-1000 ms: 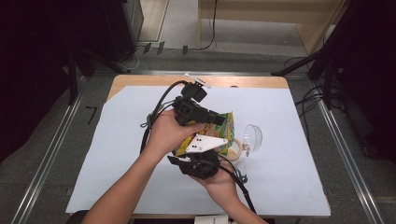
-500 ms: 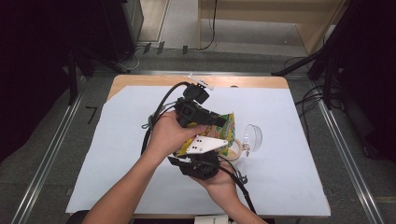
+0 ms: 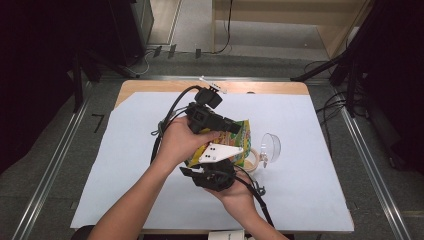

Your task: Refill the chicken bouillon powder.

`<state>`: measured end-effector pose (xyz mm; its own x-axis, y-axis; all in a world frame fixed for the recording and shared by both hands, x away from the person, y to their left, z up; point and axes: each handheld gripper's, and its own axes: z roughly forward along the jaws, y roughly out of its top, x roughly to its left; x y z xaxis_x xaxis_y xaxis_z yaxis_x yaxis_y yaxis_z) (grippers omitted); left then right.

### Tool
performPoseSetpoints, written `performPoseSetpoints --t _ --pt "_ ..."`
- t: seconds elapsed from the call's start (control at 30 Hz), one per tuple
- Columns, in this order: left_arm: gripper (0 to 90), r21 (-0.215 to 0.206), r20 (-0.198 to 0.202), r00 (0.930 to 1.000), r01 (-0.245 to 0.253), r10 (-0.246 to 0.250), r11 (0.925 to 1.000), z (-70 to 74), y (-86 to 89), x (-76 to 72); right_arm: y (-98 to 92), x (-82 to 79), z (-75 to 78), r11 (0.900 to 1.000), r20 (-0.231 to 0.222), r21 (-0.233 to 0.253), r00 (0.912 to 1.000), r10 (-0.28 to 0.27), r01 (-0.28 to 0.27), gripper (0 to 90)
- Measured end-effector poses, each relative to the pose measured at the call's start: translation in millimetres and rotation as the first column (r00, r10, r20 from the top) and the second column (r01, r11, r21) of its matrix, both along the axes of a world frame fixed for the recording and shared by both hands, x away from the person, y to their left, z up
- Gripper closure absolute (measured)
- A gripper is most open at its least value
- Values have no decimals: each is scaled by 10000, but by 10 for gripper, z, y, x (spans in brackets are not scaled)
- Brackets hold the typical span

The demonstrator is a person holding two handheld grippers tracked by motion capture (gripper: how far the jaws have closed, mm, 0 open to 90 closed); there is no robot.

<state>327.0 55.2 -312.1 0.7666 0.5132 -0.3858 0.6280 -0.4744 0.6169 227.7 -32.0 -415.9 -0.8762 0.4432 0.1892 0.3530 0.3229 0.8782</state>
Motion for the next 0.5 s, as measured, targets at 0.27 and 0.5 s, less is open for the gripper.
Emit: performPoseSetpoints --t 0.27,0.5 --pt "730 36 26 10000 26 -26 10000 -8 -12 -12 -4 -3 -15 10000 153 -23 9999 -46 46 751" --pt "729 6 22 10000 41 -41 10000 -7 -11 -20 -13 -5 -20 10000 135 63 9999 -26 26 758"
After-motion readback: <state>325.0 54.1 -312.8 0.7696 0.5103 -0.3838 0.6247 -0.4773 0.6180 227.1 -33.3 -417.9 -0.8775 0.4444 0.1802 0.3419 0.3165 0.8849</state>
